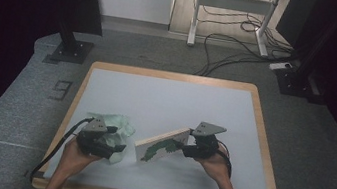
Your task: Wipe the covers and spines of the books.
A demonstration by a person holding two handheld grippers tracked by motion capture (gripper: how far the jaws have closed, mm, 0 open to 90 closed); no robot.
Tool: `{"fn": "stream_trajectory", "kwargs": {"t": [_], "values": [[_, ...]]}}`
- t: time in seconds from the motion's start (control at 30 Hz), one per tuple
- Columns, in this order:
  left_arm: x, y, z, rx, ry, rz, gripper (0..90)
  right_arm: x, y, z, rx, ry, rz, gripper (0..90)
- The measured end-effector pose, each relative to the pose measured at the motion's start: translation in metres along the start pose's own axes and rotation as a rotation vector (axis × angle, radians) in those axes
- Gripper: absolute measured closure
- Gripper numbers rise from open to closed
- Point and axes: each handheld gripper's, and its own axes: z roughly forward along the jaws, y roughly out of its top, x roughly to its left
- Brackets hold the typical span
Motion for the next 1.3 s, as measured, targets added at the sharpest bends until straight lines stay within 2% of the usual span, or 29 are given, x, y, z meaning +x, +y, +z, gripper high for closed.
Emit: {"fn": "stream_trajectory", "kwargs": {"t": [0.1,0.17,0.2,0.27,0.3,0.37,0.47,0.57,0.63,0.7,0.8,0.87,0.93,1.0,1.07,1.23,1.27,1.3], "values": [[-0.01,0.004,0.005,0.022,-0.014,0.03,23.7,0.0,0.0,0.0,0.001,-0.001,0.0,35.4],[-0.015,0.005,0.007,0.017,-0.022,0.041,23.9,0.0,0.0,0.0,0.001,-0.001,-0.001,35.4],[-0.016,0.006,0.009,0.027,-0.015,0.045,24.3,0.0,0.0,0.0,0.001,-0.001,-0.001,35.4],[-0.016,0.006,0.011,0.061,0.049,0.07,26.9,0.0,0.0,0.0,0.001,0.0,-0.001,35.4],[-0.015,0.005,0.011,0.068,0.065,0.069,28.9,0.0,0.0,-0.001,0.001,0.0,-0.001,35.4],[-0.008,0.002,0.012,0.068,0.081,0.047,32.1,0.001,-0.001,-0.001,0.001,0.0,-0.001,35.4],[0.003,-0.007,0.015,0.09,0.138,0.022,38.6,0.0,-0.001,-0.001,-0.004,0.0,0.001,35.5],[0.017,-0.019,0.022,0.126,0.191,-0.021,43.6,0.0,-0.002,-0.001,-0.006,0.001,0.002,35.5],[0.025,-0.028,0.026,0.141,0.201,-0.05,45.9,0.0,-0.002,-0.001,-0.004,0.002,0.002,35.5],[0.03,-0.034,0.029,0.145,0.193,-0.073,48.9,0.0,-0.002,0.0,-0.004,0.002,0.003,35.4],[0.035,-0.04,0.034,0.147,0.2,-0.079,55.8,0.0,-0.002,0.0,-0.004,0.003,0.005,35.5],[0.035,-0.041,0.035,0.147,0.199,-0.072,63.6,0.0,-0.002,0.0,-0.004,0.001,0.005,35.5],[0.037,-0.041,0.034,0.14,0.189,-0.078,75.7,0.0,-0.002,0.0,-0.004,0.001,0.005,35.5],[0.039,-0.039,0.032,0.143,0.213,-0.074,81.8,0.0,-0.002,0.0,-0.004,0.001,0.004,35.5],[0.042,-0.036,0.026,0.145,0.268,-0.061,82.8,0.0,-0.002,0.0,-0.004,0.002,0.005,35.4],[0.059,-0.031,0.003,0.101,0.356,-0.108,82.8,0.0,-0.002,0.0,-0.003,0.002,0.005,35.5],[0.063,-0.032,0.002,0.107,0.366,-0.123,82.7,0.0,-0.002,0.0,-0.004,0.002,0.004,35.5],[0.068,-0.037,0.005,0.116,0.356,-0.149,82.4,0.0,-0.002,0.0,-0.003,0.002,0.004,35.5]]}}
